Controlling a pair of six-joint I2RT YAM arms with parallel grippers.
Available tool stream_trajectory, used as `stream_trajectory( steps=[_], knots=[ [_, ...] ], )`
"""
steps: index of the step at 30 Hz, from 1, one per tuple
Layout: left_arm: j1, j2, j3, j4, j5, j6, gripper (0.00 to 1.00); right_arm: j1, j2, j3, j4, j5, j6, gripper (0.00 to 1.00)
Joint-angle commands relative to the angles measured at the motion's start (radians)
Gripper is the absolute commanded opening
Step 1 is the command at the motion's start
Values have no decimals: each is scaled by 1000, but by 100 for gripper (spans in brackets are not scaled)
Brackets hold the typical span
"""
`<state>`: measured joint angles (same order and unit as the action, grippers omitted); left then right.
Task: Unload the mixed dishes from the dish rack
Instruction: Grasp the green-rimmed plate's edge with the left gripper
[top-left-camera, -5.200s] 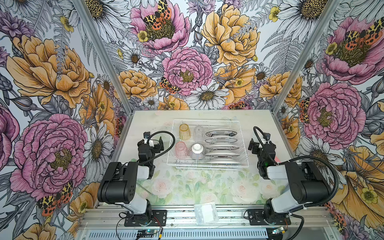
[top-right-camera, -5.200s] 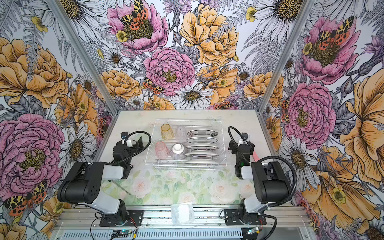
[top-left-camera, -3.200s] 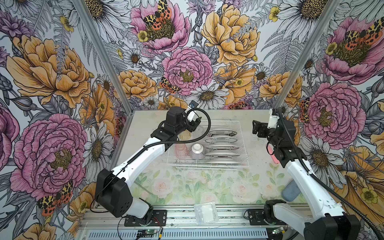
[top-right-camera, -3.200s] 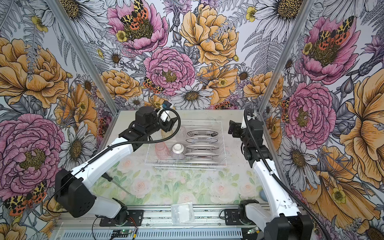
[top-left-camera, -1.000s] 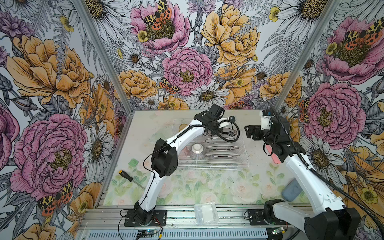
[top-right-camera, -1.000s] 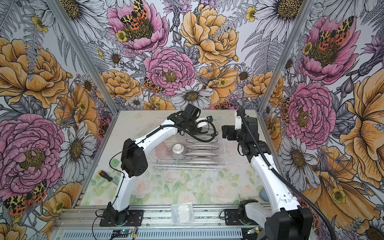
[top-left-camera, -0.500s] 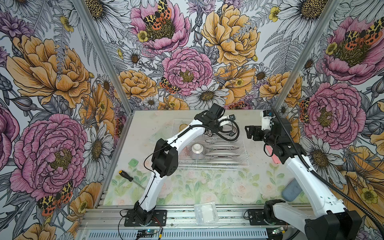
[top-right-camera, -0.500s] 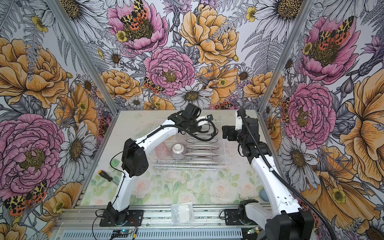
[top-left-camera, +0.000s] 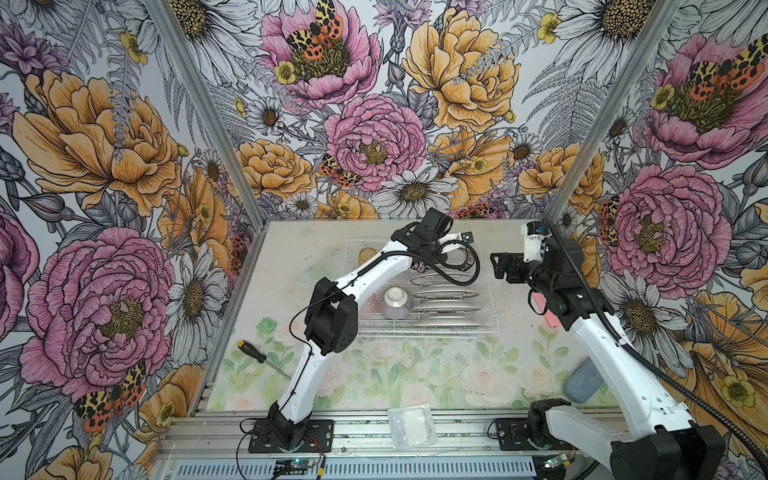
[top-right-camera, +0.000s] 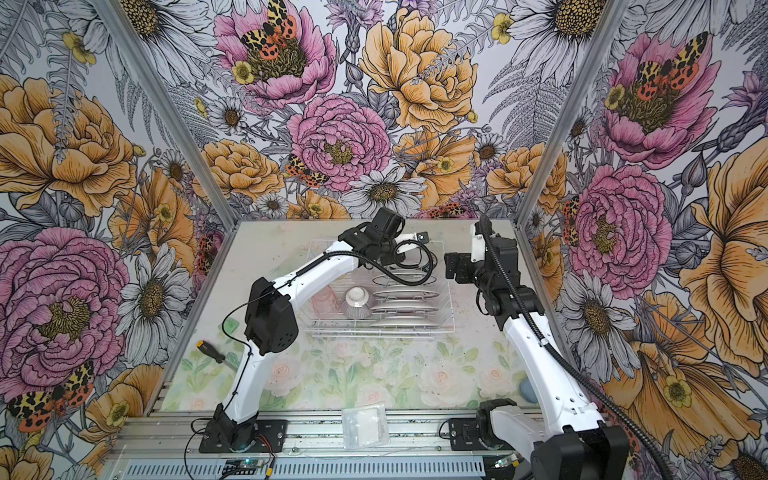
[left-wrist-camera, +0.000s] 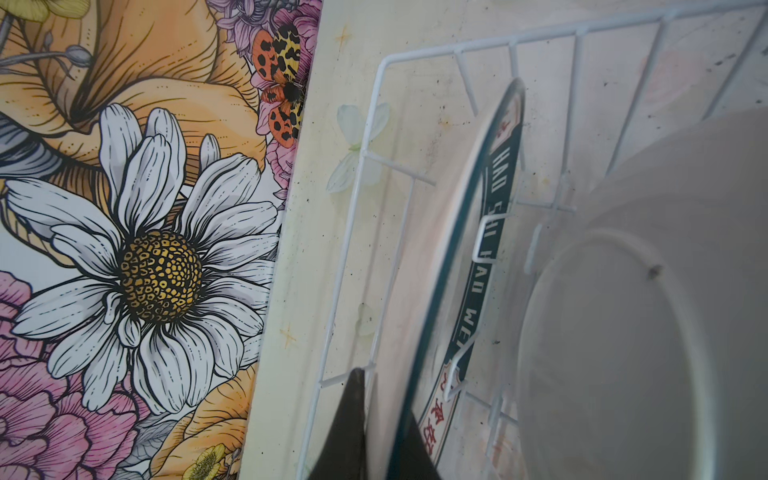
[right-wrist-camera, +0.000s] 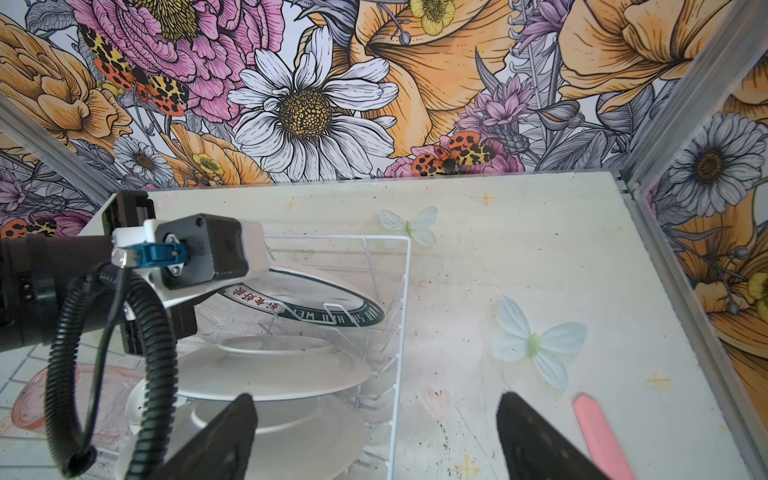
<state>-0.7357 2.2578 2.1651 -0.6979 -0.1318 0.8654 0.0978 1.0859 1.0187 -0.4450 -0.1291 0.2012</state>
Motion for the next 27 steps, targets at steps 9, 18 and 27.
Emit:
stream_trajectory(
  steps=[9, 18, 27],
  knots=[
    [1, -42, -65, 155, -31, -50, 2, 2, -30, -11, 5, 14, 6, 92],
    [-10, -152, -151, 162, -15, -55, 1, 1, -33, -11, 5, -1, 22, 92],
    [-8, -279, -243, 248, 0, -80, 1, 0, -24, -16, 9, -1, 29, 92]
  ],
)
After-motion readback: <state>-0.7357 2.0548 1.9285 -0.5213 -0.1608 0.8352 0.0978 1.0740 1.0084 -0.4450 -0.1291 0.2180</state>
